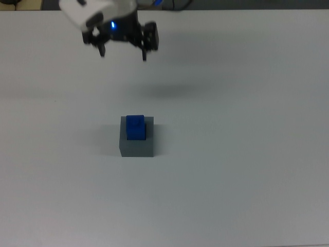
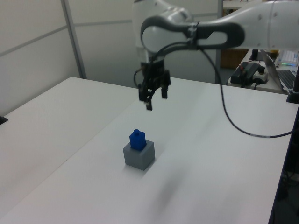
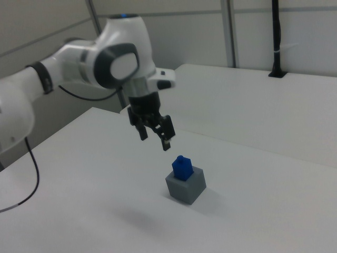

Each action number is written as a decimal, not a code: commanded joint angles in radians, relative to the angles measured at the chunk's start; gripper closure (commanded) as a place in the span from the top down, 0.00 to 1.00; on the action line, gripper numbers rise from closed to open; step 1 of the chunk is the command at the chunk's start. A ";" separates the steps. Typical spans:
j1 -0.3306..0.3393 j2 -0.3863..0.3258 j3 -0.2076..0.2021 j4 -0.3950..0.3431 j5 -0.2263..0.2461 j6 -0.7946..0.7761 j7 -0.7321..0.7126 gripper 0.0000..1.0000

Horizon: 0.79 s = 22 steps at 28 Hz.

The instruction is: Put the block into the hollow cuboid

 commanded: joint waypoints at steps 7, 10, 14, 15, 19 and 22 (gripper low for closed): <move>-0.004 -0.065 -0.007 -0.033 -0.040 -0.035 -0.031 1.00; -0.003 -0.070 -0.006 -0.035 -0.049 -0.036 -0.037 1.00; -0.006 -0.081 -0.007 -0.036 -0.050 -0.035 -0.045 1.00; -0.006 -0.084 -0.007 -0.041 -0.049 -0.033 -0.052 1.00; -0.006 -0.088 -0.007 -0.049 -0.049 -0.029 -0.075 1.00; -0.004 -0.088 -0.006 -0.053 -0.049 -0.027 -0.077 1.00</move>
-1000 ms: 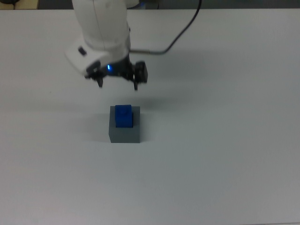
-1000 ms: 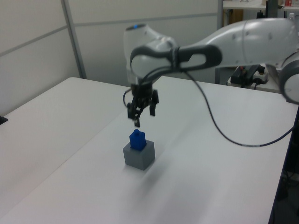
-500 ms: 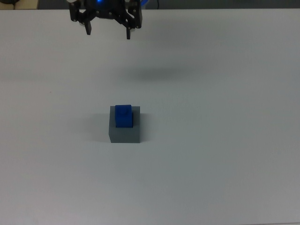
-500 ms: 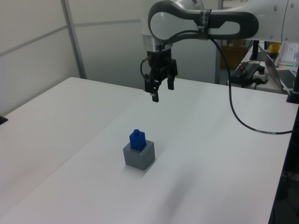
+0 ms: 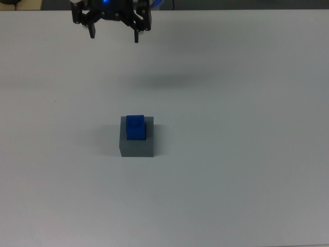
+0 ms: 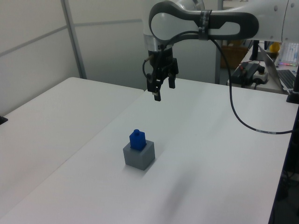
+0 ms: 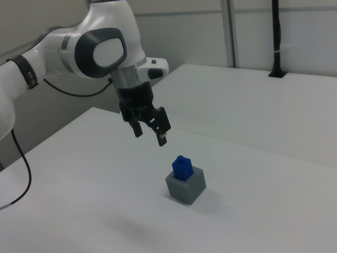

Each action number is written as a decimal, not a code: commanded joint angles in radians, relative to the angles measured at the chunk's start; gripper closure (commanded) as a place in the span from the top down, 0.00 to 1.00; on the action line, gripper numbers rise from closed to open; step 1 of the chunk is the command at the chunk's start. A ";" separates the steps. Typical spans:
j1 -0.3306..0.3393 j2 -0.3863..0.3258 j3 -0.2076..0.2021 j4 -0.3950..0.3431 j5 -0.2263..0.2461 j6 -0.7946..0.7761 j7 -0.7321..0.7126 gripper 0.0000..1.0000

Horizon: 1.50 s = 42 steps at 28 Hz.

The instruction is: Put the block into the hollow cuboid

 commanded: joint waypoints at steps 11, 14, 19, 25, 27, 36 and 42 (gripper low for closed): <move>0.003 -0.033 -0.006 -0.051 -0.011 0.012 -0.061 1.00; 0.002 -0.033 -0.006 -0.051 -0.011 0.014 -0.062 1.00; 0.002 -0.033 -0.006 -0.051 -0.009 0.012 -0.062 1.00; 0.002 -0.033 -0.006 -0.051 -0.007 0.012 -0.061 1.00; 0.002 -0.033 -0.005 -0.051 -0.007 0.012 -0.062 1.00; 0.002 -0.031 -0.006 -0.051 -0.006 0.012 -0.061 1.00; 0.002 -0.031 -0.006 -0.051 -0.004 0.012 -0.061 1.00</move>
